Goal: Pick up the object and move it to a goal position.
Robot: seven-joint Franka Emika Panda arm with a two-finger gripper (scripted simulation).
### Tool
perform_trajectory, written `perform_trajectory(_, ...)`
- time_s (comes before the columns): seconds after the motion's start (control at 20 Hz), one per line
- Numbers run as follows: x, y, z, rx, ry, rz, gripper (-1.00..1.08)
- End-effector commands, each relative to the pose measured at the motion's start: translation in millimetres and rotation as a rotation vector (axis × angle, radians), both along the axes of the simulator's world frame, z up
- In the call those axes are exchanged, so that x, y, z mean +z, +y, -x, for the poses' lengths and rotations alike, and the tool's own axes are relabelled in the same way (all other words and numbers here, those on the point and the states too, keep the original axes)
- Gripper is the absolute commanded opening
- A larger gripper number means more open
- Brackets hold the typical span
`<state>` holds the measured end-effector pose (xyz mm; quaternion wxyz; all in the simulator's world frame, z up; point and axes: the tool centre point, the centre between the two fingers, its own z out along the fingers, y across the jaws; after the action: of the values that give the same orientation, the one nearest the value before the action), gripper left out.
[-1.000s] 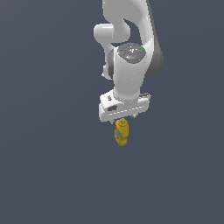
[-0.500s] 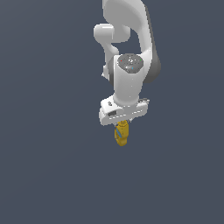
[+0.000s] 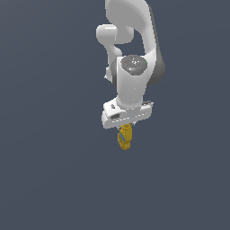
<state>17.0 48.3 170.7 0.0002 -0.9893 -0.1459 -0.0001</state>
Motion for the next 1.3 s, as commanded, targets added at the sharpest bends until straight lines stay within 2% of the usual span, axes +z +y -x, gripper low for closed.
perform_trajectory(0.0, 0, -1, -1, 0.000, 0.000, 0.000, -1.00)
perform_trajectory(0.35, 1, -26, -13, 0.000, 0.000, 0.000, -1.00)
perform_trajectory(1.0, 5, -116, -63, 0.000, 0.000, 0.001, -1.00)
perform_trajectory(1.25, 7, -140, -77, 0.000, 0.000, 0.001, -1.00)
